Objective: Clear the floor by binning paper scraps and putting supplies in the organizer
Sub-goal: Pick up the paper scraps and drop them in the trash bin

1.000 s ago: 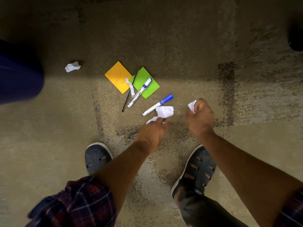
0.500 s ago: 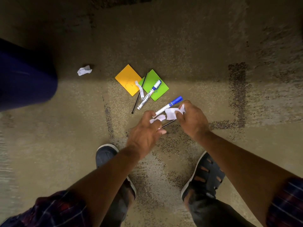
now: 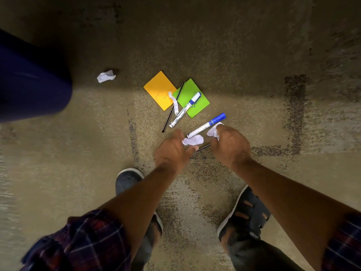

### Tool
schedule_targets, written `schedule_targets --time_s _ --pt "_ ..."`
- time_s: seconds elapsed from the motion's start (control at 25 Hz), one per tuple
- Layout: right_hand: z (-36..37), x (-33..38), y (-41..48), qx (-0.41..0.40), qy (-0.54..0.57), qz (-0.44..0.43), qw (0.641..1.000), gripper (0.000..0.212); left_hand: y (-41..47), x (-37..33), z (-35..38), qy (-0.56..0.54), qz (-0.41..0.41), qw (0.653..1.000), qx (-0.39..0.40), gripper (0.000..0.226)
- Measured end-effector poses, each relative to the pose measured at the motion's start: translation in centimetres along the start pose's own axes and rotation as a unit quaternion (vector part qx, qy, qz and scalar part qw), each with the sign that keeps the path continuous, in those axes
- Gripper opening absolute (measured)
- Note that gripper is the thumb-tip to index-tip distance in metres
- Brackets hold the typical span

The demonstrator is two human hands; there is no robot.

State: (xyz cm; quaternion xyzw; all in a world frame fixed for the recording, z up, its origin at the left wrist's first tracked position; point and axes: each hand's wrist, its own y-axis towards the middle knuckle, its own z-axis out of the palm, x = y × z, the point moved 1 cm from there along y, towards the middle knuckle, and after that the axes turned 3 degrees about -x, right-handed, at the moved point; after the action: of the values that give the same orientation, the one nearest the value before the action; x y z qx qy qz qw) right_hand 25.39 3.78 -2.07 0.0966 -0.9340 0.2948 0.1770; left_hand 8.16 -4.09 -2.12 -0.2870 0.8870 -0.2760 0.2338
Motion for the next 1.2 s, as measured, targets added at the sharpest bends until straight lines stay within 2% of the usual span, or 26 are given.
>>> schedule_targets --time_s 0.12,0.24,0.4,0.52,0.6,0.64,0.72,0.8,0.96,1.12,1.2 --pt "-1.4 -0.9 -0.4 -0.043 0.036 -0.013 0.998 0.025 -0.1 -0.7 0.8 -0.04 -0.028 0.999 -0.008 0.042" --pt "-3.1 -1.9 -0.8 -0.077 0.05 -0.011 0.996 0.013 -0.2 -0.7 0.4 -0.053 0.006 0.998 -0.012 0.028" --pt "-5.2 -1.5 -2.0 -0.093 0.134 0.05 0.985 0.019 -1.3 0.2 -1.4 -0.143 0.019 0.989 0.023 0.022" --pt "-6.4 1.1 -2.8 -0.085 0.184 0.114 0.973 0.016 -2.8 1.3 -3.8 -0.239 -0.032 0.971 0.002 0.027" --pt "-7.2 3.8 -3.3 -0.067 0.283 0.174 0.941 0.013 -3.8 2.2 -6.0 -0.293 -0.091 0.951 -0.029 0.032" --pt "-7.7 5.5 -3.6 -0.057 0.355 0.201 0.911 0.011 -4.2 2.6 -7.4 -0.334 -0.129 0.933 -0.044 0.034" --pt "-8.9 9.5 -4.3 -0.04 0.467 0.231 0.853 0.013 -5.1 3.5 -10.7 -0.448 -0.192 0.871 -0.063 0.033" --pt "-10.4 14.0 -4.7 -0.022 0.522 0.218 0.824 0.01 -6.1 4.5 -14.9 -0.54 -0.201 0.812 -0.091 0.031" --pt "-13.0 24.5 -5.6 0.003 0.549 0.154 0.822 0.018 -8.0 7.3 -24.6 -0.619 -0.173 0.743 -0.186 0.024" --pt "-14.4 36.6 -6.0 0.043 0.566 0.122 0.814 0.019 -9.3 11.4 -33.3 -0.673 -0.187 0.67 -0.25 0.032" --pt "-14.6 42.1 -5.8 0.063 0.567 0.109 0.814 0.02 -9.4 13.7 -36.9 -0.681 -0.2 0.648 -0.275 0.033"
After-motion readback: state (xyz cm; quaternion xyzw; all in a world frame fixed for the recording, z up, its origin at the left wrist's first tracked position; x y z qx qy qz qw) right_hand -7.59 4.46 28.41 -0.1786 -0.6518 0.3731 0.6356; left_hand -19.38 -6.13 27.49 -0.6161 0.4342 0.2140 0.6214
